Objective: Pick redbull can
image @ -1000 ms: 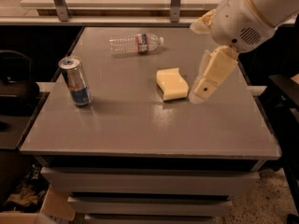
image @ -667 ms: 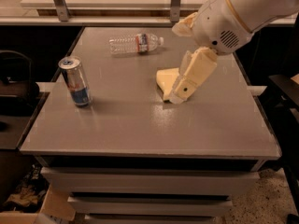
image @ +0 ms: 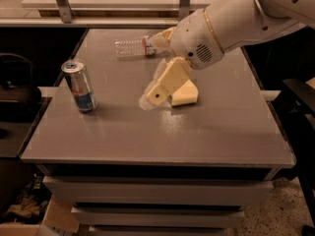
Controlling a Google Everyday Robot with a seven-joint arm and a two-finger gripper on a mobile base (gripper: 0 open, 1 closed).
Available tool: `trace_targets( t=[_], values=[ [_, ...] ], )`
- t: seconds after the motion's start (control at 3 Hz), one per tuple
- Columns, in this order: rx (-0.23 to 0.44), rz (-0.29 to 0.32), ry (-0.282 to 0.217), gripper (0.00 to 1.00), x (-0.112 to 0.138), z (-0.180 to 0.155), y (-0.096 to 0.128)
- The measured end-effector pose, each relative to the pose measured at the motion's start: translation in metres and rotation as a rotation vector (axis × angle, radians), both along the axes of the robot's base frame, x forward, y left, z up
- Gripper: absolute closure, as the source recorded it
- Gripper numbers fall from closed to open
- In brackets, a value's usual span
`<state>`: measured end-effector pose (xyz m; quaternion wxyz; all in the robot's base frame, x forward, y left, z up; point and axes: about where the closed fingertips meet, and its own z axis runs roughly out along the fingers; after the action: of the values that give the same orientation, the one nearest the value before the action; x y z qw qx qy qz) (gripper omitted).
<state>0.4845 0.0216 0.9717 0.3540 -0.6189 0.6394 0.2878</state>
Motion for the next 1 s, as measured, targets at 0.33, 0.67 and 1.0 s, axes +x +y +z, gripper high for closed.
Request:
trace_targets(
  t=[0.33, 0.67, 1.0],
  values=[
    [0.0, 0.0, 0.0, 0.0, 0.0, 0.0, 0.0],
    [0.031, -0.014, -0.025, 0.0, 0.005, -0.012, 0.007],
    [0.086, -0.026, -0.074, 0.0, 0.017, -0.025, 0.019]
  ],
)
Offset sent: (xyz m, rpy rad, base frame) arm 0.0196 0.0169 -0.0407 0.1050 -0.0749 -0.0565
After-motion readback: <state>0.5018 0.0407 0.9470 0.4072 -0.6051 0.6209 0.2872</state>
